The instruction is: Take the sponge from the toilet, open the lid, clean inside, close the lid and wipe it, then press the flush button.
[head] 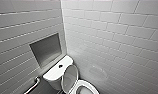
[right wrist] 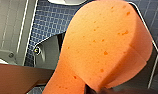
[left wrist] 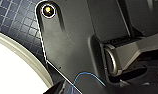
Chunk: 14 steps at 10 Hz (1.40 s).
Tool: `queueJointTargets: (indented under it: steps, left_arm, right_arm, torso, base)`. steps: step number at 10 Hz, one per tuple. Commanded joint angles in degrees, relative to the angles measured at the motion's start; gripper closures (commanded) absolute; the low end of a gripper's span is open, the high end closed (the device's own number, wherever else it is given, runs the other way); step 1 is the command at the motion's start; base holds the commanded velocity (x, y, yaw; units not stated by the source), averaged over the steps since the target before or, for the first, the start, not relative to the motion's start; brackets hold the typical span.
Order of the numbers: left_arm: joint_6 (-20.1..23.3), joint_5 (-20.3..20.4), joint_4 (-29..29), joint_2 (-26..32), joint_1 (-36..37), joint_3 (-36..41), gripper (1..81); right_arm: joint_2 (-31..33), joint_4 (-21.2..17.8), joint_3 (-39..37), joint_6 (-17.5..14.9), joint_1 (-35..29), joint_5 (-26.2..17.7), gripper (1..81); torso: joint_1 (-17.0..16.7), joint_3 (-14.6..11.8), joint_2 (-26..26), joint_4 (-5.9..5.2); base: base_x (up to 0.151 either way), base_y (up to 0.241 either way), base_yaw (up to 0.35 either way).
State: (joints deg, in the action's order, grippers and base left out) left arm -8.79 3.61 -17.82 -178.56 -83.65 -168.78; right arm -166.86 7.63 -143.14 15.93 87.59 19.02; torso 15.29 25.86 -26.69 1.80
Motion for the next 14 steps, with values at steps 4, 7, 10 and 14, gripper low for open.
queueJointTargets:
  steps: [4, 7, 10, 14]
  left_arm:
    - [0.4, -3.6, -0.5, -0.1, 0.8, -0.1, 1.0]
    - [0.4, -3.6, -0.5, -0.1, 0.8, -0.1, 1.0]
    - [0.4, -3.7, -0.5, -0.1, 0.8, -0.1, 1.0]
    - [0.4, -3.6, -0.5, -0.1, 0.8, -0.1, 1.0]
  right_arm:
    - [0.2, 1.2, 0.3, -0.2, -1.1, -2.7, 81.1]
    - [0.1, 1.2, 0.3, -0.2, -1.1, -2.7, 81.1]
    - [0.1, 1.2, 0.3, -0.2, -1.0, -2.7, 81.1]
    - [-0.5, 1.2, -0.6, -0.3, -1.1, -2.7, 81.1]
  torso:
    - [-7.7, -8.9, 11.8, 0.00]
    - [-8.3, -9.2, 12.6, 0.00]
    - [-10.3, -10.9, 15.4, 0.00]
    - [-10.4, -11.0, 15.3, 0.00]
  base:
    - [0.000, 0.000, 0.000]
    - [0.000, 0.000, 0.000]
    - [0.000, 0.000, 0.000]
    - [0.000, 0.000, 0.000]
